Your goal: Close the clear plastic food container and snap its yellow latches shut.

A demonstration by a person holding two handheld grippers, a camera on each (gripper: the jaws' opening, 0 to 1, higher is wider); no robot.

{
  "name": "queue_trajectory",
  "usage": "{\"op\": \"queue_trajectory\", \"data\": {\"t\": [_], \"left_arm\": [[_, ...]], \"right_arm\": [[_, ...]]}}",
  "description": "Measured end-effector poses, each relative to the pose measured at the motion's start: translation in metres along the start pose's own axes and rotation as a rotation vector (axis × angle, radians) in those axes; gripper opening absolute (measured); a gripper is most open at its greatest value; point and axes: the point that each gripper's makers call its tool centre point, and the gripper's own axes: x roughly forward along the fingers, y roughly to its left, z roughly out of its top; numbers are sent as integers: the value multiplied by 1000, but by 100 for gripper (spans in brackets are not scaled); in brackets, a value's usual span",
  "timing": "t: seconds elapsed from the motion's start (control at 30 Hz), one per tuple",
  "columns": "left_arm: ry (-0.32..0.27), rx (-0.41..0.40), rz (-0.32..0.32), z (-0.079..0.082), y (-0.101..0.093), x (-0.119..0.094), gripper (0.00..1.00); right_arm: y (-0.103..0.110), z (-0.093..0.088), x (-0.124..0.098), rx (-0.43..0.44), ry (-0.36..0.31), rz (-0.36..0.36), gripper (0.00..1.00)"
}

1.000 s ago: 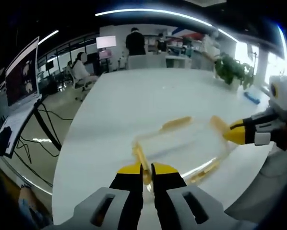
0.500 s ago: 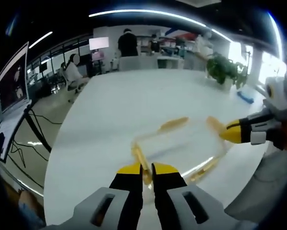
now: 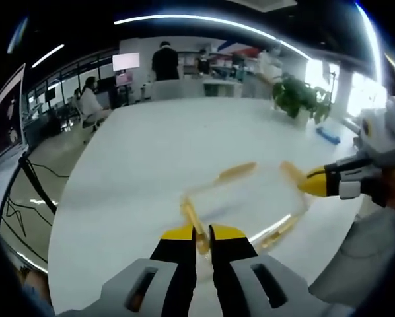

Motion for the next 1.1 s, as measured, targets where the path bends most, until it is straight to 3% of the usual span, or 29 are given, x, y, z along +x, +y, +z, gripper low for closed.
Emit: {"op": "queue_trajectory", "data": {"t": [0.5,1.1], "left_arm": [[-6,28,-75,13,-29,13,5],[12,58,-153,17,-63,29,6]], "right_arm": [[-31,-5,-10,62,-10,-54,0],[-66,-8,-23,101,-34,-130,0]]}}
